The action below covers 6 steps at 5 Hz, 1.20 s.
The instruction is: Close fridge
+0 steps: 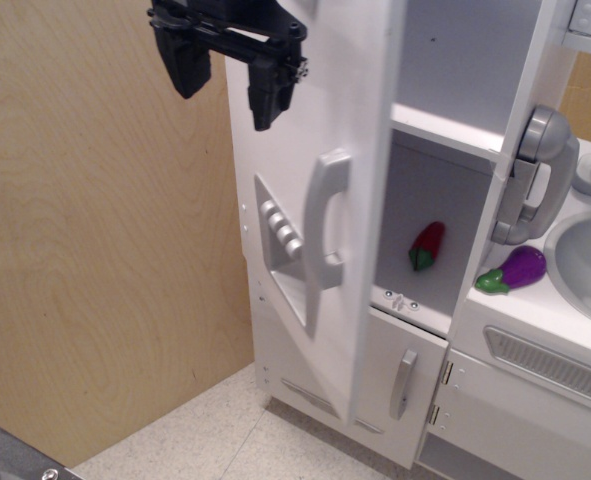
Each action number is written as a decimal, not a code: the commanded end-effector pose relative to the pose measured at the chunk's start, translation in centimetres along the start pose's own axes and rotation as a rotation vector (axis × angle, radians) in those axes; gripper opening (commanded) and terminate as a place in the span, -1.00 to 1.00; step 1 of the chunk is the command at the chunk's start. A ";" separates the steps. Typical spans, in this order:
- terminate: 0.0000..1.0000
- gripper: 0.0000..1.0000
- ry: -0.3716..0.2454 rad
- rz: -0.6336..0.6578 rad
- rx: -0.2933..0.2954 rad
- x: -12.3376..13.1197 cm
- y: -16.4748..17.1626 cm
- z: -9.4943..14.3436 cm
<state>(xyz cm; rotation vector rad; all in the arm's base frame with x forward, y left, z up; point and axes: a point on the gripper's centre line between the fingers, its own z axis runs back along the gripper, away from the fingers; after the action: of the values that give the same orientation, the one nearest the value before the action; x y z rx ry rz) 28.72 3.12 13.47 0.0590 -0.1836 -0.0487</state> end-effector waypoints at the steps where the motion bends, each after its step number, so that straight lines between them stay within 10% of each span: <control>1: -1.00 1.00 -0.081 0.111 0.037 5.3 0.1 -1.8; 6: -1.00 1.00 -0.151 0.207 0.069 11.0 0.2 -4.2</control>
<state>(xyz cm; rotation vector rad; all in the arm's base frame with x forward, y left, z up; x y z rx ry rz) 39.52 2.82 9.37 0.1060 -0.2873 0.1614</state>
